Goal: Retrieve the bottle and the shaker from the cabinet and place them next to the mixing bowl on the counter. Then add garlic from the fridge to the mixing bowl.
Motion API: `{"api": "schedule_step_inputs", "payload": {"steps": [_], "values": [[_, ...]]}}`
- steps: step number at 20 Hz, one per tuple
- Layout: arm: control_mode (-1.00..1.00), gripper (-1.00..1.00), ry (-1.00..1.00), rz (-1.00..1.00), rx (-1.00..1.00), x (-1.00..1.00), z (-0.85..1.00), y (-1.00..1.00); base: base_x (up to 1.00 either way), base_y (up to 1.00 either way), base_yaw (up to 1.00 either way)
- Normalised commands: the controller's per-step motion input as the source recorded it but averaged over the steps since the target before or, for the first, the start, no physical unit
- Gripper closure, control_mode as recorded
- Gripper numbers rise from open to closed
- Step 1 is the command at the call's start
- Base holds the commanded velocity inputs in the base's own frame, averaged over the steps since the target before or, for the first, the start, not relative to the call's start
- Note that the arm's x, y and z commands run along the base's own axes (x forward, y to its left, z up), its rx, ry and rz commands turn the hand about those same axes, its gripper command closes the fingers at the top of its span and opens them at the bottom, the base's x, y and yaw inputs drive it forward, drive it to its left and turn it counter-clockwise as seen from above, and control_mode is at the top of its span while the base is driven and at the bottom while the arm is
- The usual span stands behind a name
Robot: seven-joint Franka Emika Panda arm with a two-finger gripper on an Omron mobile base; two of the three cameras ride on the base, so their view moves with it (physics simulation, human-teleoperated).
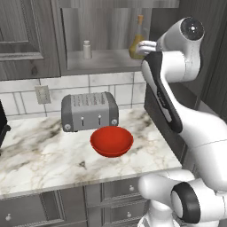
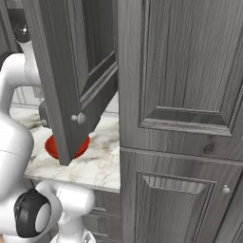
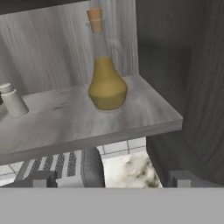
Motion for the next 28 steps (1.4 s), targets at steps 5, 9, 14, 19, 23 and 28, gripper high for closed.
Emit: {"api": "schedule_step_inputs", "payload": {"steps": [5, 9, 14, 19, 23, 28], "values": [[-1.00, -1.00, -0.04, 0.00, 0.01, 0.35, 0.15, 0.00, 0.00, 0.00, 0.00], [-1.00, -1.00, 0.00, 0.00, 0.00, 0.64, 0.03, 0.00, 0.00, 0.00, 0.00], [-1.00, -1.00, 0.00, 0.00, 0.00, 0.57, 0.00, 0.00, 0.00, 0.00, 0.00], [-1.00, -1.00, -0.03, 0.00, 0.00, 0.38, 0.00, 0.00, 0.00, 0.00, 0.00], [-1.00, -1.00, -0.03, 0.00, 0.00, 0.20, -0.11, 0.00, 0.00, 0.00, 0.00], [-1.00, -1.00, 0.00, 0.00, 0.00, 0.06, -0.17, 0.00, 0.00, 0.00, 0.00]]}}
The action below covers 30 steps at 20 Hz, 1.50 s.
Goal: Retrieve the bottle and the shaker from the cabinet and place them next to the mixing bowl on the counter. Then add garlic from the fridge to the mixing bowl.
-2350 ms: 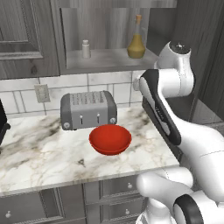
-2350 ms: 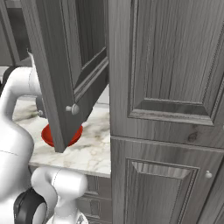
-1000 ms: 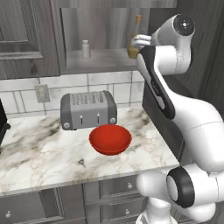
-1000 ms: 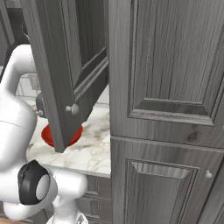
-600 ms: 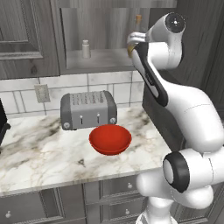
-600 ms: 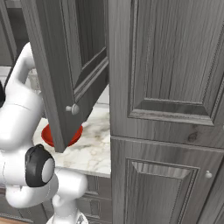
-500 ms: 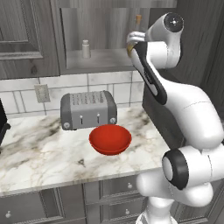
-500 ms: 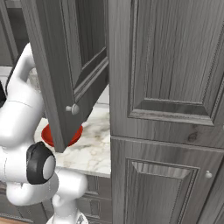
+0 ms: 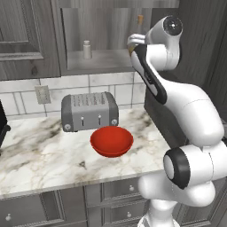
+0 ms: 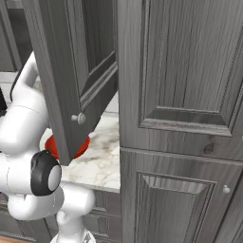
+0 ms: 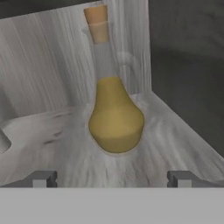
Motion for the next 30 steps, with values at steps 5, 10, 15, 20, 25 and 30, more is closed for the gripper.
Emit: {"api": "schedule_step_inputs", "payload": {"steps": [5, 10, 15, 20, 25, 30], "values": [[-1.00, -1.00, -0.01, 0.00, 0.00, 0.08, 0.00, 0.00, 0.00, 0.00, 0.00], [-1.00, -1.00, 0.07, 0.00, -0.08, 0.20, 0.03, -0.02, 0.00, 0.00, 0.00], [-1.00, -1.00, 0.07, 0.00, -0.10, 0.19, 0.10, 0.00, 0.00, 0.00, 0.00], [-1.00, -1.00, -0.07, 0.00, 0.00, 0.15, -0.04, 0.00, 0.00, 0.00, 0.00], [-1.00, -1.00, -0.05, 0.00, 0.00, 0.26, -0.04, 0.00, 0.00, 0.00, 0.00], [-1.00, -1.00, 0.00, 0.00, 0.00, 0.18, -0.06, 0.00, 0.00, 0.00, 0.00]]}}
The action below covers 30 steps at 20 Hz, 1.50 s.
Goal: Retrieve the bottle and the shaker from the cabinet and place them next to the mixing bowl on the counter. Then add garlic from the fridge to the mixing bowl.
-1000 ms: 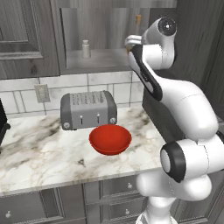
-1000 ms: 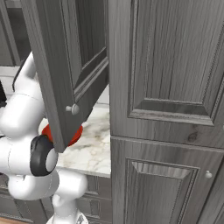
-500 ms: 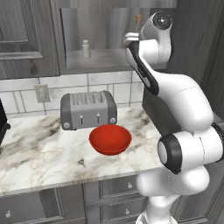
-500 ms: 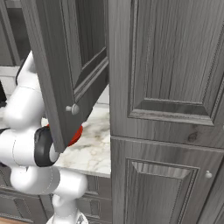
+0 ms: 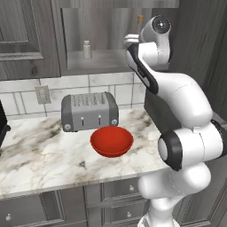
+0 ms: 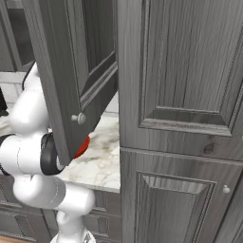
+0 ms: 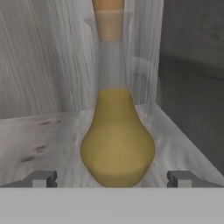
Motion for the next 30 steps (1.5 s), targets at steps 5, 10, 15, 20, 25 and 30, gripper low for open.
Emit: {"api": "schedule_step_inputs", "payload": {"steps": [5, 10, 15, 20, 25, 30], "values": [[-1.00, -1.00, 0.00, 0.00, 0.00, 0.25, 0.00, -0.04, 0.00, 0.00, 0.00], [-1.00, -1.00, 0.05, 0.00, 0.00, 0.27, 0.00, -0.11, 0.00, 0.00, 0.00], [-1.00, -1.00, 0.00, 0.00, 0.00, 0.08, 0.00, 0.00, 0.00, 0.00, 0.00], [-1.00, -1.00, 0.08, 0.00, 0.00, 0.05, 0.00, 0.00, 0.00, 0.00, 0.00], [-1.00, -1.00, 0.09, 0.00, 0.00, 0.09, 0.00, 0.00, 0.00, 0.00, 0.00], [-1.00, -1.00, -0.03, 0.00, 0.00, 0.11, 0.00, 0.00, 0.00, 0.00, 0.00]]}}
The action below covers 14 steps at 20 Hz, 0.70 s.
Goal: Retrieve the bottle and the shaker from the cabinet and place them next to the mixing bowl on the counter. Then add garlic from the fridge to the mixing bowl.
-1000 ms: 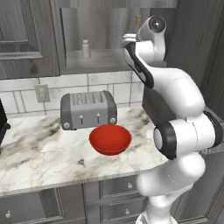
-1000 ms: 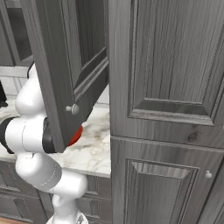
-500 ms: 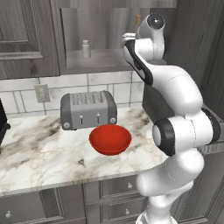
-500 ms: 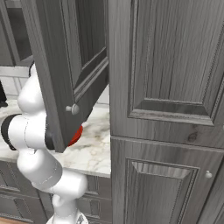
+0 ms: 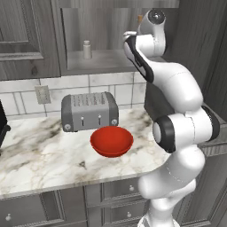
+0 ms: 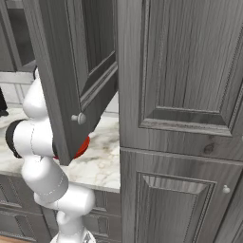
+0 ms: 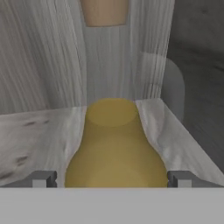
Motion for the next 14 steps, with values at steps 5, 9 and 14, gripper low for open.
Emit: {"api": "schedule_step_inputs", "payload": {"steps": [5, 9, 14], "values": [[-1.00, -1.00, -0.04, 0.00, 0.00, 0.17, -0.04, 0.00, 0.00, 0.00, 0.00], [-1.00, -1.00, -0.03, 0.00, 0.00, 0.16, -0.06, 0.00, 0.00, 0.00, 0.00], [-1.00, -1.00, 0.00, 0.00, 0.00, 0.08, -0.06, 0.00, 0.00, 0.00, 0.00]]}}
